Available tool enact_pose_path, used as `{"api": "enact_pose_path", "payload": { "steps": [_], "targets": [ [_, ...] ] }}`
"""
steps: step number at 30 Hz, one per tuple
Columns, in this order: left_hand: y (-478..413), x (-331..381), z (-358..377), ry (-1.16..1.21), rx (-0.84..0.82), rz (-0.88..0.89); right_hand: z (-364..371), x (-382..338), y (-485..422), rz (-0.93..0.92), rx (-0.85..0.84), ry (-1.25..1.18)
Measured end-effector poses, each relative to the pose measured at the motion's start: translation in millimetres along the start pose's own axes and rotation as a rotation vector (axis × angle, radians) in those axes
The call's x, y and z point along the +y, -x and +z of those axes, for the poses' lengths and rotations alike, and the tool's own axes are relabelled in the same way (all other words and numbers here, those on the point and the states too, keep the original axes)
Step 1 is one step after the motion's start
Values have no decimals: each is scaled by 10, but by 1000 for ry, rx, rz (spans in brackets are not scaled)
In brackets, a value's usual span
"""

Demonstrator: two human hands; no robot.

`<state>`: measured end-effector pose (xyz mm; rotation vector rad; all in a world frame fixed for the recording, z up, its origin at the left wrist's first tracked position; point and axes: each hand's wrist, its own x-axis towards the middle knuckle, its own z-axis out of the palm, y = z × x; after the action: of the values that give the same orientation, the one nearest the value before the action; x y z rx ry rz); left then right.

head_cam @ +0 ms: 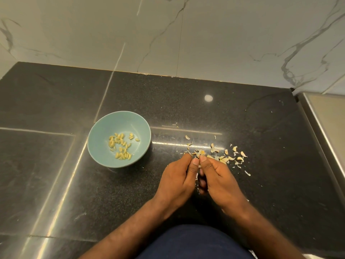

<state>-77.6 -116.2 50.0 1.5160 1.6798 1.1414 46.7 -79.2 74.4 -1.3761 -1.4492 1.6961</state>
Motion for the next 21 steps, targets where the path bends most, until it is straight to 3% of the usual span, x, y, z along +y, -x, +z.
{"api": "enact_pose_path", "payload": {
  "steps": [7,10,16,18,21],
  "targets": [
    [45,25,26,141,-28,3,63,4,26,23,-34,-80],
    [-19,98,24,310,-61,-143,62,16,25,-203,25,73],
    [-104,377,-154,674,-291,-475,-162,139,-23,-760,202,698],
    [-90,454,-177,748,-302,-544,-212,174,-44,-835,245,785],
    [-101,521,-139,830,-299,-582,-226,217,-70,-785,298,772]
  ]
}}
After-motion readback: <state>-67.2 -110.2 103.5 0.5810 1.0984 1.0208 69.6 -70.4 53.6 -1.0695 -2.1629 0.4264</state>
